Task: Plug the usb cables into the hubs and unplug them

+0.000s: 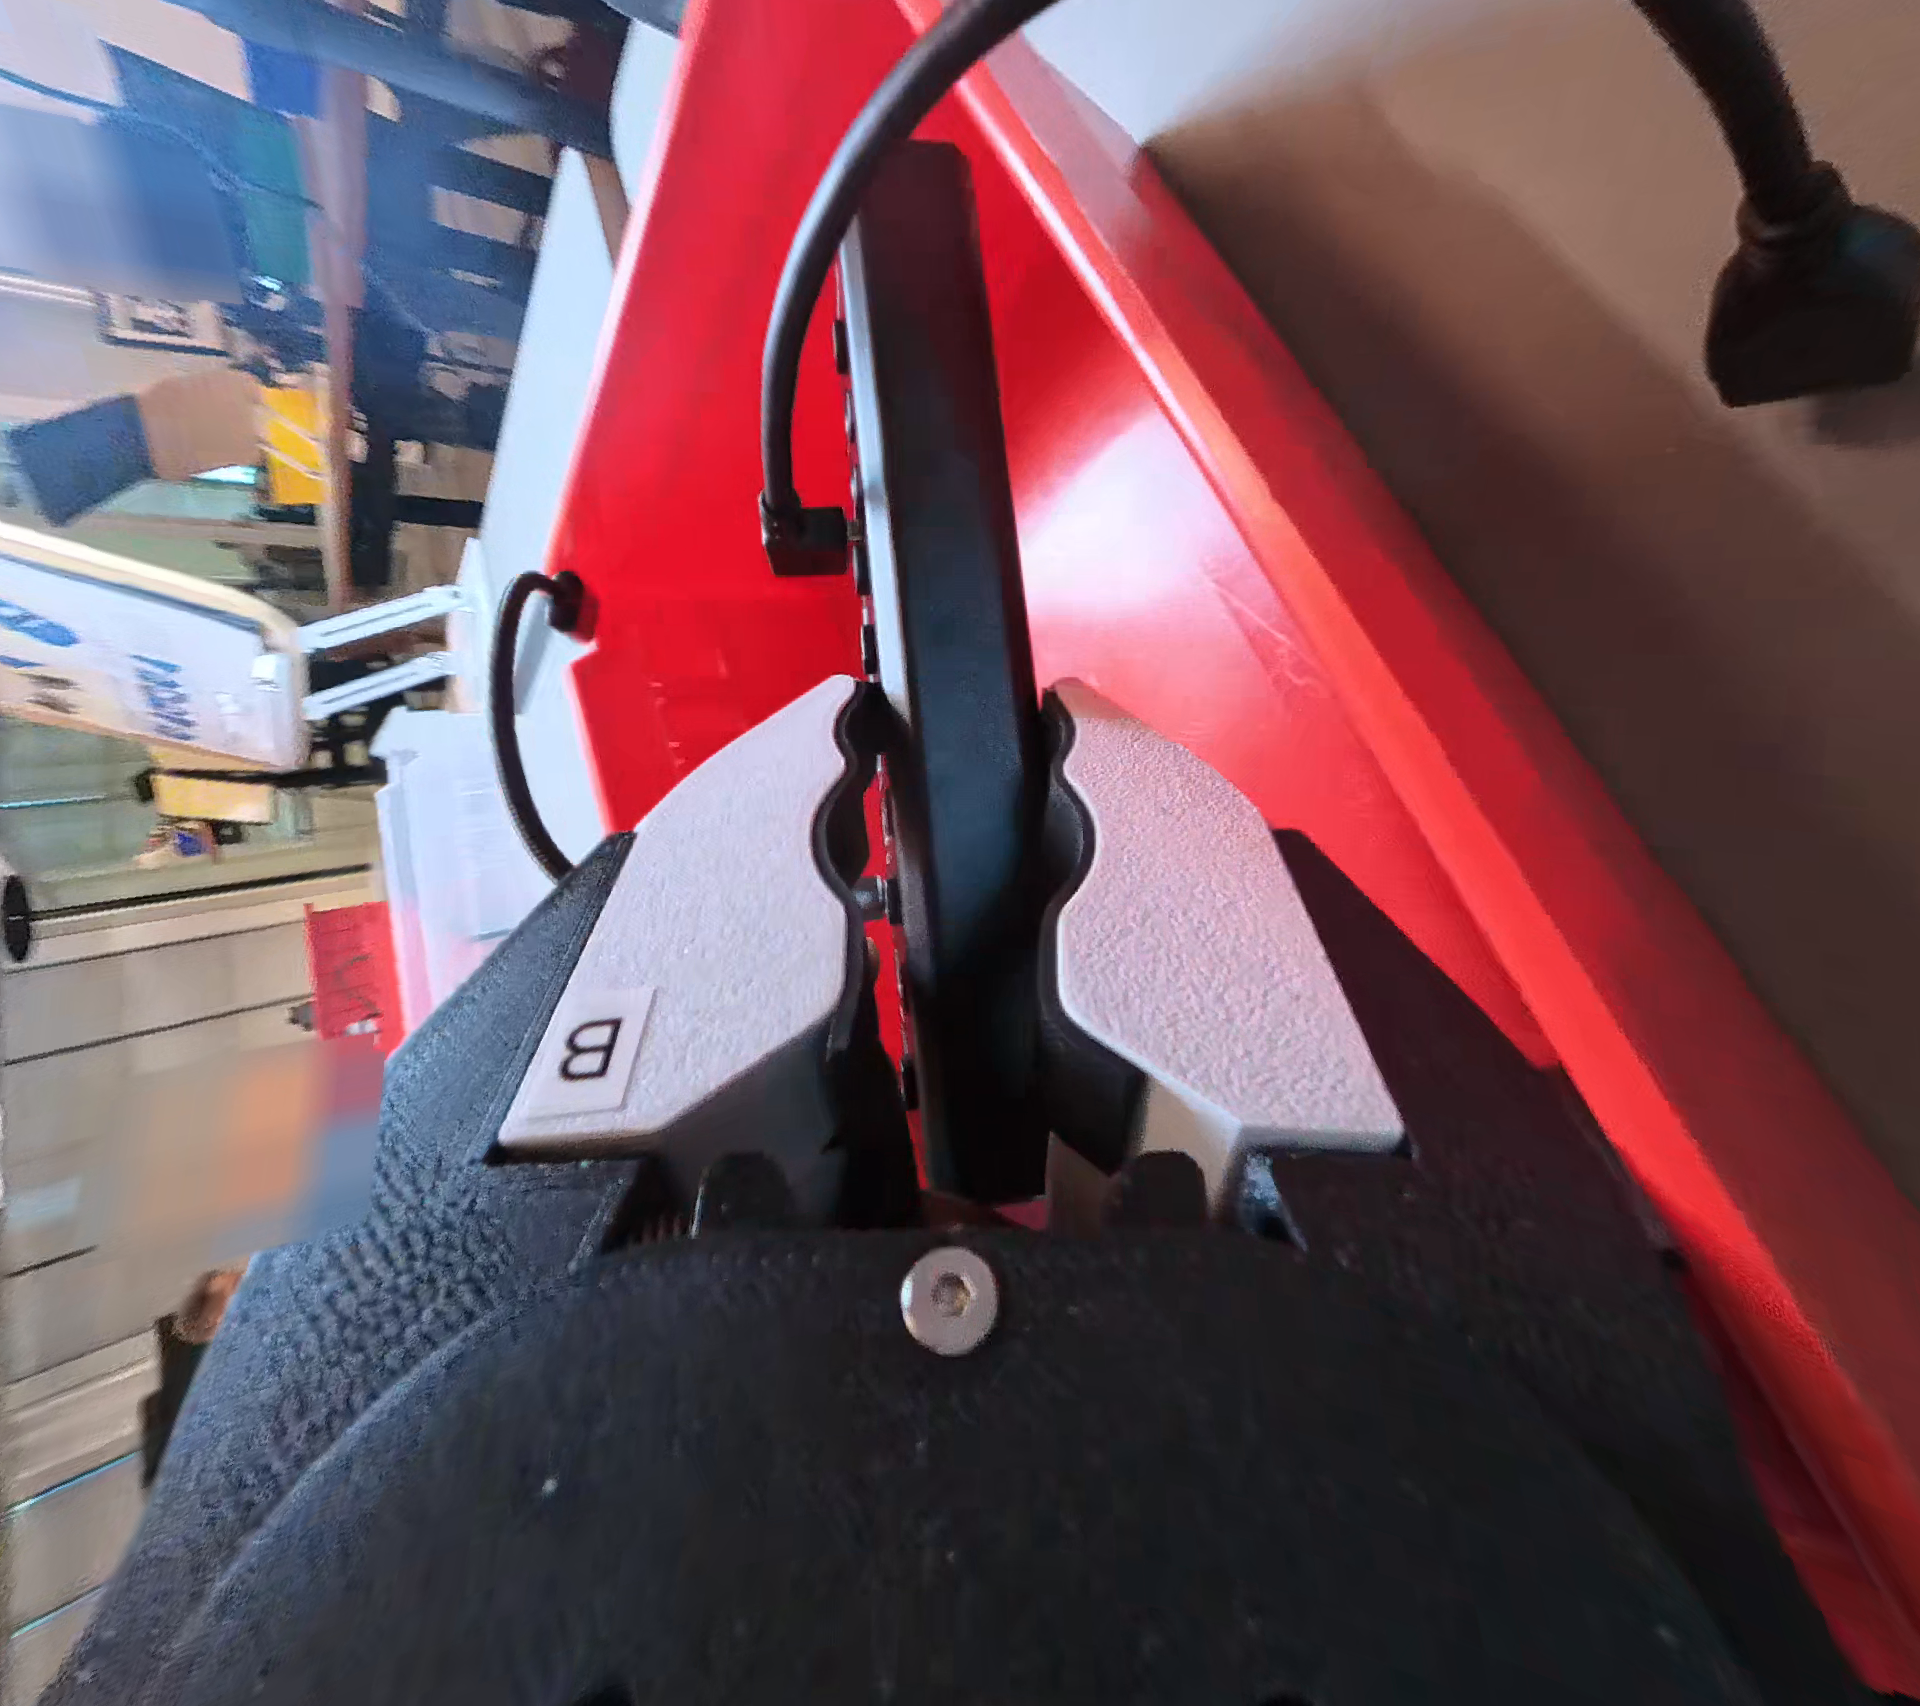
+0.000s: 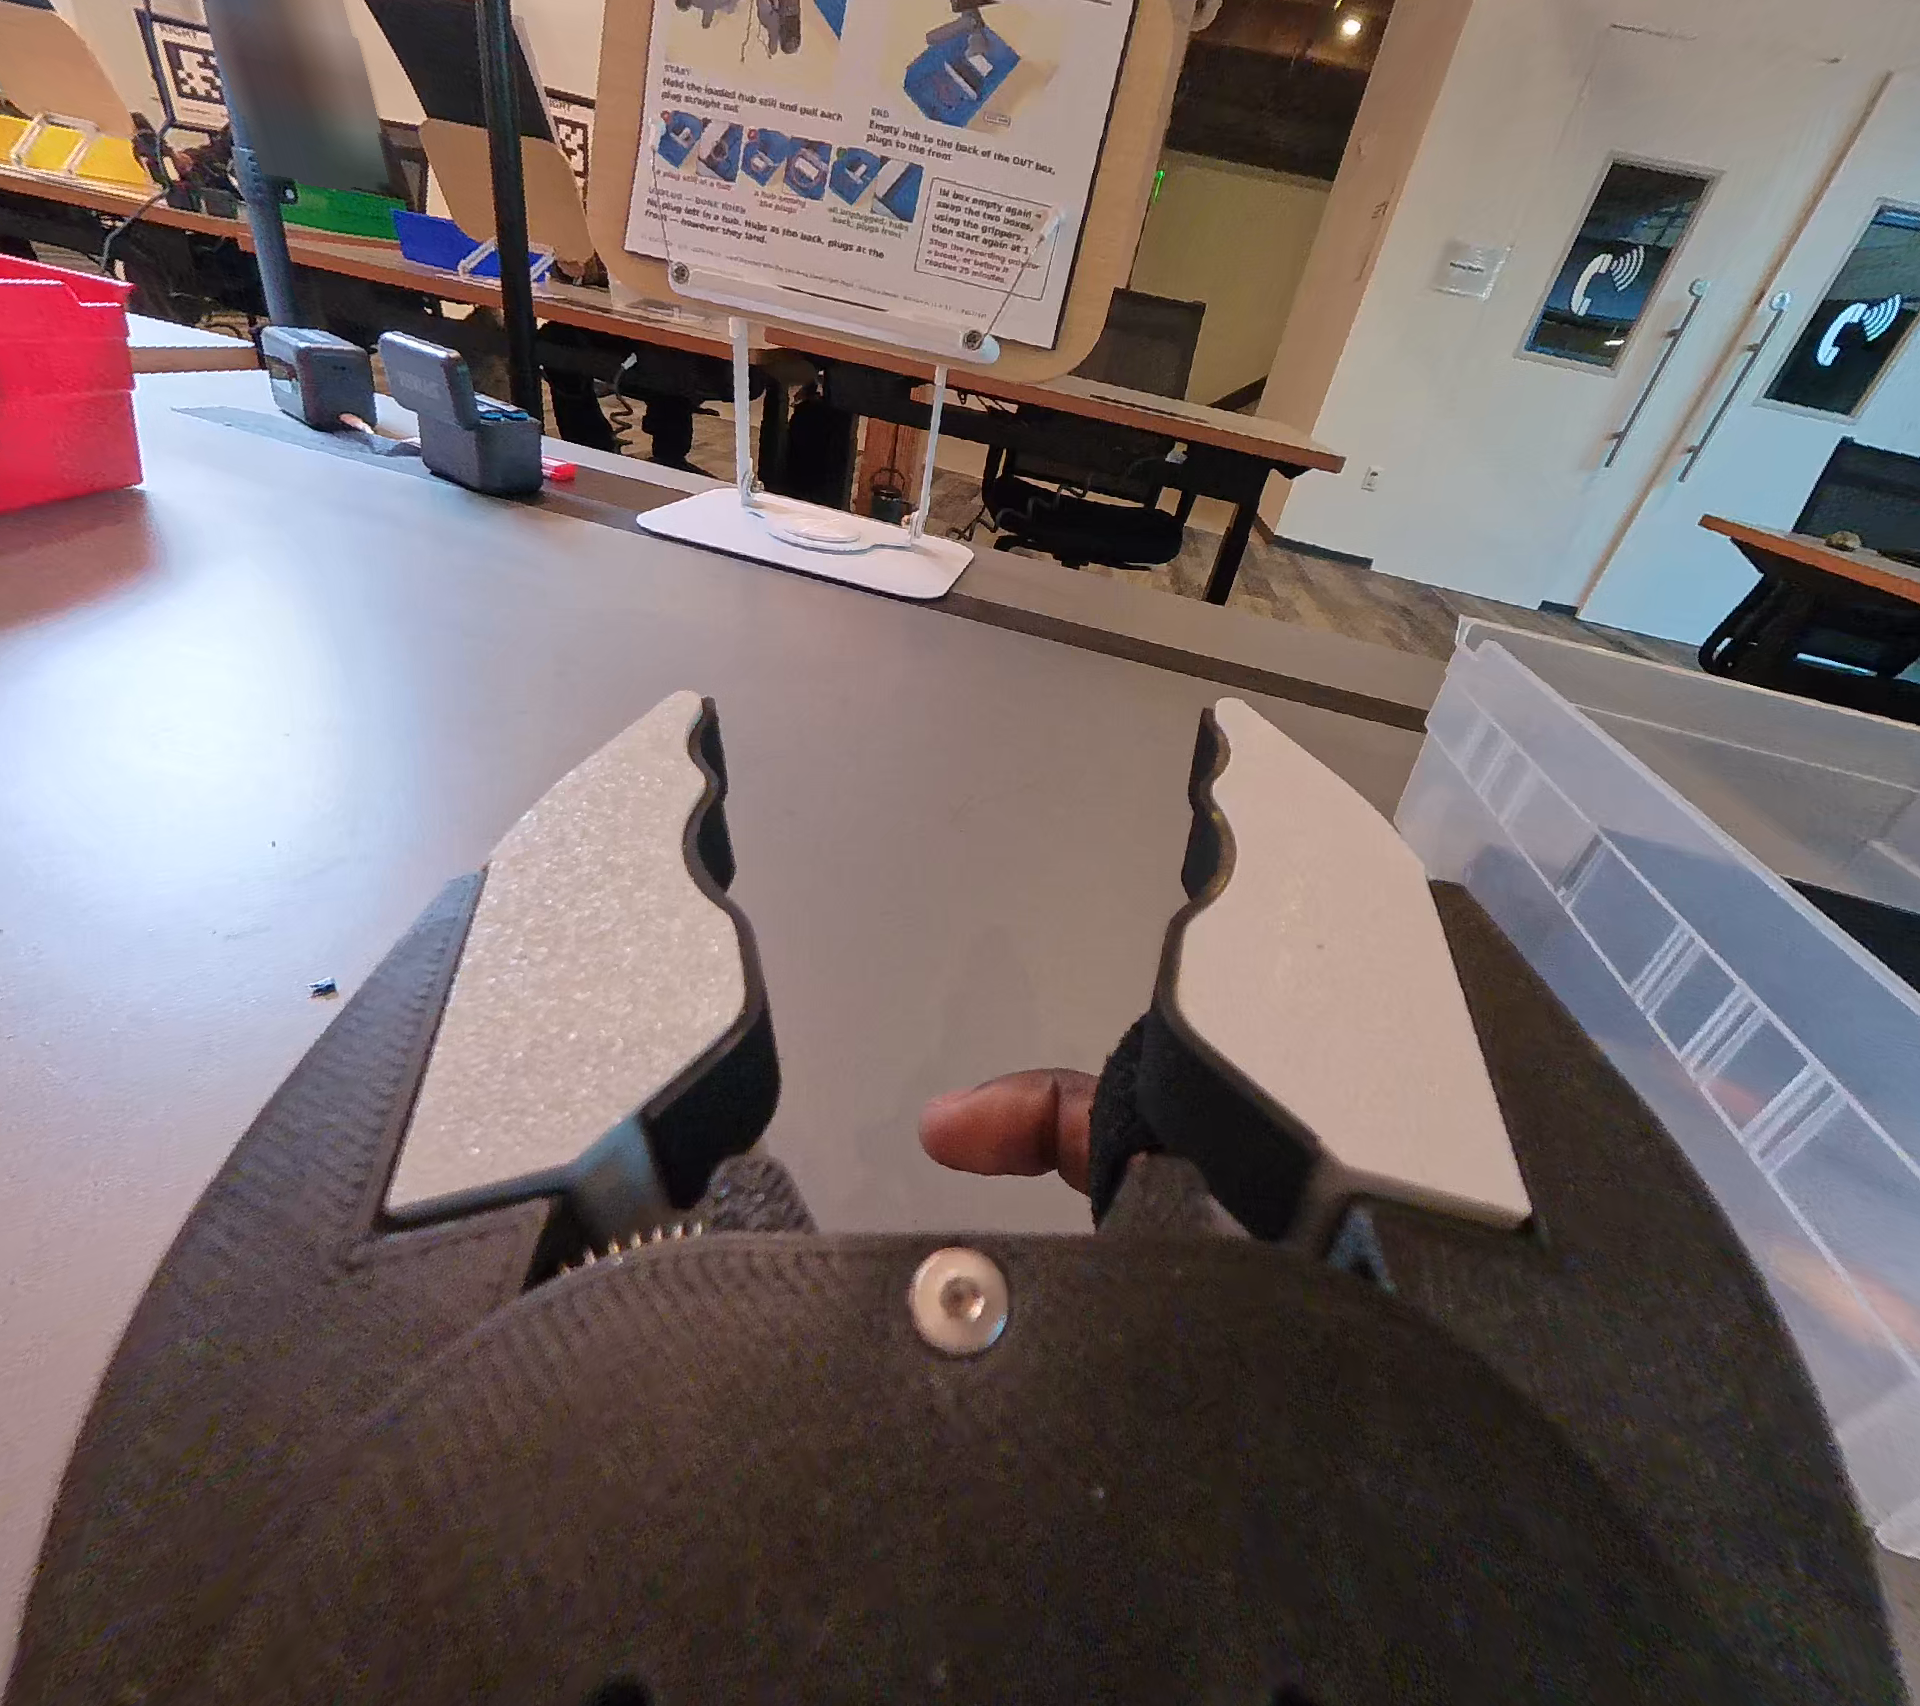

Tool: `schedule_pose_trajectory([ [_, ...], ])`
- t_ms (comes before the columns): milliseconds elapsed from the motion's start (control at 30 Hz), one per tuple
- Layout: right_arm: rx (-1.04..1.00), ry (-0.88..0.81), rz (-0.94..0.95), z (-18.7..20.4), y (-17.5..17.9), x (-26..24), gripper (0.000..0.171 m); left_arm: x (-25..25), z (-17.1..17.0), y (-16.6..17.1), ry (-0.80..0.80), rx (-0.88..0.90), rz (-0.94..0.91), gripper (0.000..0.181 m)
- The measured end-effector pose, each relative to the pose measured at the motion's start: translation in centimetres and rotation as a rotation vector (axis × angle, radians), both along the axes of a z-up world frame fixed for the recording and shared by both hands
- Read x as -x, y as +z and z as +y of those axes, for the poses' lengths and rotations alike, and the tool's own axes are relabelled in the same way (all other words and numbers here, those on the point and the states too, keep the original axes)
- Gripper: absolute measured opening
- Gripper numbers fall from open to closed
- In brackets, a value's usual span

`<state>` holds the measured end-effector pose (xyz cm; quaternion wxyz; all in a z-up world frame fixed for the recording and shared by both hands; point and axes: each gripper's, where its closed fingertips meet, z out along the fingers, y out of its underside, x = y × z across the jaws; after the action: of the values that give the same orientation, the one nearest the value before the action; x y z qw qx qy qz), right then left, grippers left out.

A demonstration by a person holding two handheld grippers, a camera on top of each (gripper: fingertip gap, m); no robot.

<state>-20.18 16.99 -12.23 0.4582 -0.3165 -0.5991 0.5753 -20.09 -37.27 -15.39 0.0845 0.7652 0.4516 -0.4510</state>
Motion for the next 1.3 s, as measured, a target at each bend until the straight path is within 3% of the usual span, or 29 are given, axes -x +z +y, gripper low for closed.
schedule_pose_trajectory([
  [267,-0.004,-0.003,-0.002,0.0,-0.1,0.0,0.086,-0.2,3.2,6.8,-0.116,0.181,0.265,0.029],
  [600,-0.025,0.007,0.008,-0.3,-0.1,-0.1,0.085,-1.1,14.8,12.4,-0.404,0.339,0.565,0.029],
  [800,-0.084,0.114,0.006,-1.9,-0.2,-0.9,0.084,-2.7,23.1,12.0,-0.640,0.445,0.683,0.029],
  [1033,-0.165,0.676,-0.061,-8.4,1.7,-7.0,0.090,-5.1,30.4,9.6,-0.919,0.582,0.743,0.029],
  [1167,-0.248,0.708,-0.026,-9.2,3.8,-7.5,0.084,-6.2,32.7,8.5,-1.039,0.696,0.743,0.030],
  [1300,-0.514,0.679,-0.001,-10.8,4.0,-6.7,0.087,-6.9,34.0,7.3,-1.120,0.772,0.713,0.029],
])
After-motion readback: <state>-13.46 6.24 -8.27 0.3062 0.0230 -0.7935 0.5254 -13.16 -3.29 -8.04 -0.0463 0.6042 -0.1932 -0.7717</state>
